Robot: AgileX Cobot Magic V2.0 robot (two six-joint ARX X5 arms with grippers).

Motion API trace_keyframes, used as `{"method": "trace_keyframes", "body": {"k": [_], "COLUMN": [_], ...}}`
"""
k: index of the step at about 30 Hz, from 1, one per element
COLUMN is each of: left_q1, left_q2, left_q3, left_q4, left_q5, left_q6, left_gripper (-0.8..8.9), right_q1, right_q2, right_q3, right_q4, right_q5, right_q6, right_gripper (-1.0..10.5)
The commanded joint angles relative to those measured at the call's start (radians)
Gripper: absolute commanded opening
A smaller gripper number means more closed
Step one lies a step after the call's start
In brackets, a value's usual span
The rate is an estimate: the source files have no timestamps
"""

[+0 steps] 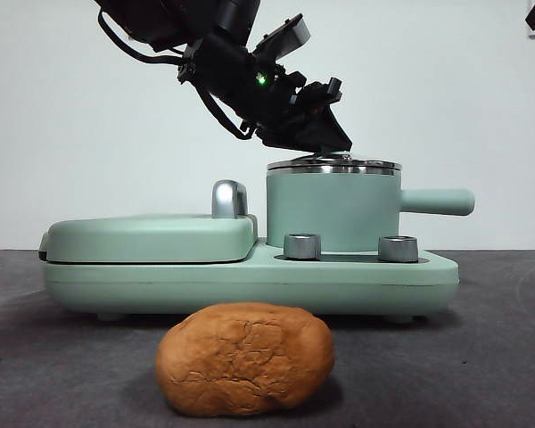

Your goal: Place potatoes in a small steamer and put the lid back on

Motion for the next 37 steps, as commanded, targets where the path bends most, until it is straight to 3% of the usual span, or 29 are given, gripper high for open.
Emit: {"method": "trace_keyframes", "body": {"k": [1, 19, 24, 34, 37], "left_q1": [-0.007, -0.005, 0.005, 0.051, 0.068], "left_q2": [0.019, -0.150, -0.242, -0.399, -0.438], "left_q3": [0.026, 0.026, 0.026, 0.016, -0.002], "left_q4": [0.019, -0.015, -0.134, -0.392, -0.488], "left_q5": [0.002, 0.003, 0.003, 0.003, 0.007], "left_q6": [0.010, -0.005, -0.079, -0.072, -0.032], "left_gripper": [0.05, 0.06, 0.08, 0.09, 0.09], "right_q1": [0.004, 0.004, 0.004, 0.004, 0.004], "right_q2": [0.005, 0.005, 0.005, 0.005, 0.005], "right_q3": [0.019, 0.019, 0.019, 0.019, 0.019], "right_q4": [0.010, 0.008, 0.008, 0.008, 0.009], "right_q5": [0.000, -0.001, -0.001, -0.001, -0.001], "right_q6": [0.010, 0.010, 0.010, 0.010, 0.010], "right_gripper": [2.3, 2.3, 2.3, 2.3, 2.3]}}
